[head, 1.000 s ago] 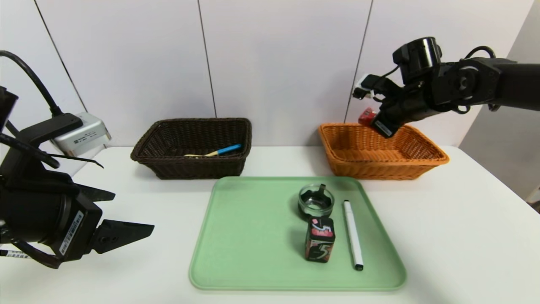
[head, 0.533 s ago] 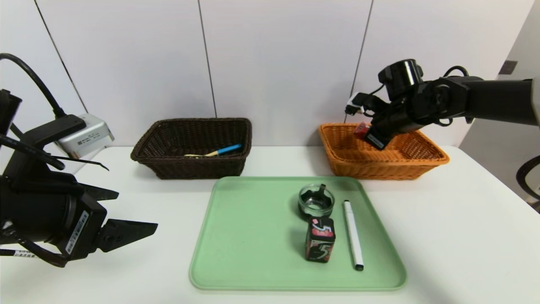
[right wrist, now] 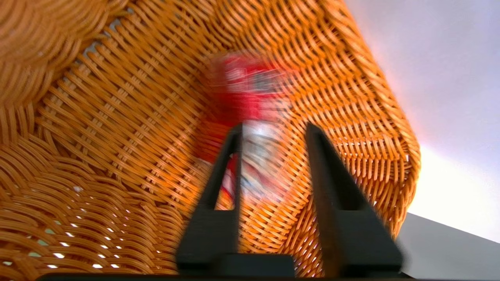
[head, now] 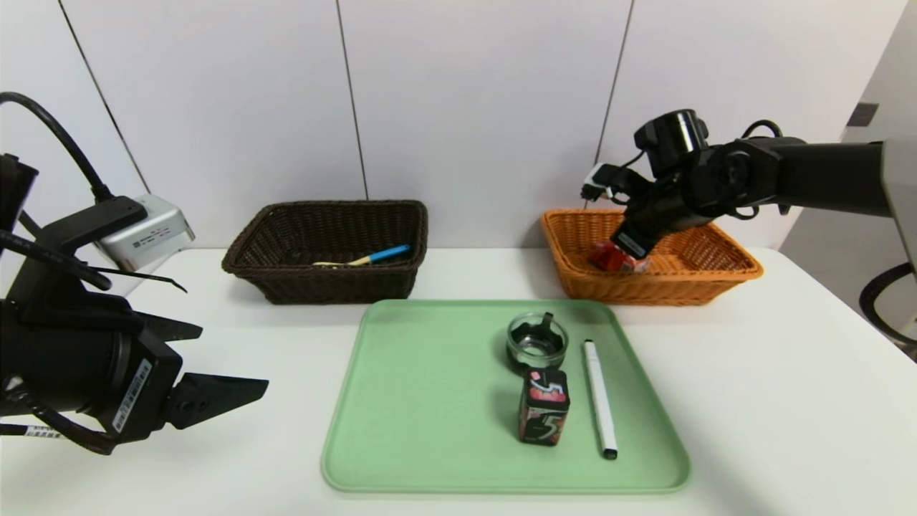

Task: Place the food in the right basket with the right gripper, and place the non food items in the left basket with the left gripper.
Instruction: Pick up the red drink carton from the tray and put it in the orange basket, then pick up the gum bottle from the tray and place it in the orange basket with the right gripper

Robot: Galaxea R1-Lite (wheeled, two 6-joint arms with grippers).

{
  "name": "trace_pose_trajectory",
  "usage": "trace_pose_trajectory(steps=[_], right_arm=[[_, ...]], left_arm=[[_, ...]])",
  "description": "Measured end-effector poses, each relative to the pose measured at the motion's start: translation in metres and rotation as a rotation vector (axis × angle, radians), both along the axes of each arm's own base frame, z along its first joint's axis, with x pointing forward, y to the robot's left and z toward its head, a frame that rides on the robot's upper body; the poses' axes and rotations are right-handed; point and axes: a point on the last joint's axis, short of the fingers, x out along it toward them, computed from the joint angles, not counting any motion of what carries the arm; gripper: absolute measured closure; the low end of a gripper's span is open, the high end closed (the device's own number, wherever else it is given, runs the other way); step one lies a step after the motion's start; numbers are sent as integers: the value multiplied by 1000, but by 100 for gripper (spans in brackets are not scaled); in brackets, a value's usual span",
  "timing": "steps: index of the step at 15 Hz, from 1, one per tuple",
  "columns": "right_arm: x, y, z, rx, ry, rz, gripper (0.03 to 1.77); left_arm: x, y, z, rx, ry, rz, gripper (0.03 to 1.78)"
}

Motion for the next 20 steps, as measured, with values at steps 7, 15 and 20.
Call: trace_pose_trajectory(steps=[7, 15, 20], right_arm=[[-6, -3, 22, 52, -64, -32, 50], [-59, 6, 82, 411, -135, -226, 24], [-127, 33, 114, 639, -20, -324, 17]], left_arm=[[-2, 1, 1, -4, -8, 1, 12], [-9, 4, 2, -15, -17, 5, 12], [-13, 5, 5, -20, -34, 4, 12]])
